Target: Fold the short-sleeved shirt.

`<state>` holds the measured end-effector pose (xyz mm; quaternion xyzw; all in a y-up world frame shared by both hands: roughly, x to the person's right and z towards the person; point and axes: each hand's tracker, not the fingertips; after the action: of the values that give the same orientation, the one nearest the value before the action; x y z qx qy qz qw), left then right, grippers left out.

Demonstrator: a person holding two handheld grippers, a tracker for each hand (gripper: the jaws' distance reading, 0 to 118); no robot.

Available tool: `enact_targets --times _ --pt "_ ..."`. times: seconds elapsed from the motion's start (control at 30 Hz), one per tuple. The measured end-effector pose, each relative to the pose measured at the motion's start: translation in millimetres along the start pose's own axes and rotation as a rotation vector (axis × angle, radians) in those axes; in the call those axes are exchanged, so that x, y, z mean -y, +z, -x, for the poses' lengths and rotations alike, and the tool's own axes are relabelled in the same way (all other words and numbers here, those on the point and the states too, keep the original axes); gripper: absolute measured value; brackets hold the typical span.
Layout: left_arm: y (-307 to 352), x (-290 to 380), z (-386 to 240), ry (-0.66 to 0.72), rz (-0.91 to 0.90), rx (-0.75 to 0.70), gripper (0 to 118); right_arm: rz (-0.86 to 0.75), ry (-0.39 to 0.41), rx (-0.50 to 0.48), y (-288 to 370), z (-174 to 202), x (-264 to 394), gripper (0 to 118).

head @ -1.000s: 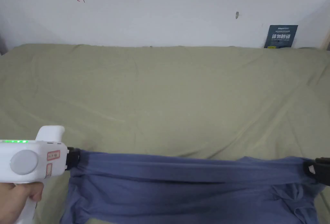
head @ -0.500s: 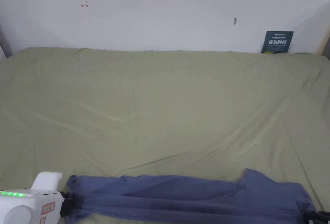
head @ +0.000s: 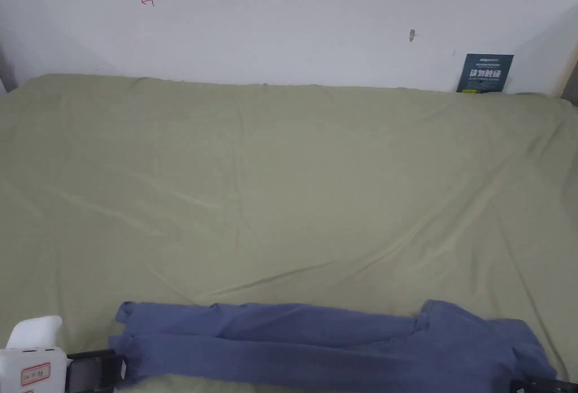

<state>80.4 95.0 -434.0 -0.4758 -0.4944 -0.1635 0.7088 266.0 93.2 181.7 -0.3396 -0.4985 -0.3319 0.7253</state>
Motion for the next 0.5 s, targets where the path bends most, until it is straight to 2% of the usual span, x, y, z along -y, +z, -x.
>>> enact_targets --times 0.03,0.07,0.1,0.13,0.17,0.2,0.27,0.3,0.5 --pt "9.7 0.3 -2.3 -0.008 -0.026 0.009 56 -0.011 0.002 0.004 14.1 16.5 -4.7 98" --pt "17.1 -1.4 -5.1 0.003 -0.047 -0.014 11 -0.034 0.01 0.015 21.0 27.0 -7.1 46" --pt "21.9 -2.8 -6.9 0.017 -0.048 -0.014 0 -0.08 0.02 0.019 27.4 36.2 -9.2 0" --pt "6.8 -10.3 12.8 0.019 -0.084 -0.011 0 -0.06 0.009 0.038 27.9 43.5 -11.2 0" --pt "9.2 -16.9 16.4 0.03 -0.118 0.002 0 -0.062 0.015 0.097 30.3 49.8 -8.1 0" --pt "10.2 -20.8 18.8 0.039 -0.098 0.023 0 -0.131 0.052 0.039 35.2 56.1 -6.8 0" --pt "16.2 -23.4 16.2 0.072 -0.107 0.09 0 -0.175 0.069 0.079 46.2 74.6 -3.8 0" --pt "16.6 -26.4 17.2 0.081 -0.106 0.107 0 -0.207 0.07 0.06 38.7 73.2 -8.9 0" --pt "0.9 -43.3 30.8 0.108 -0.06 0.152 0 -0.436 0.091 0.119 48.2 113.3 4.2 0"
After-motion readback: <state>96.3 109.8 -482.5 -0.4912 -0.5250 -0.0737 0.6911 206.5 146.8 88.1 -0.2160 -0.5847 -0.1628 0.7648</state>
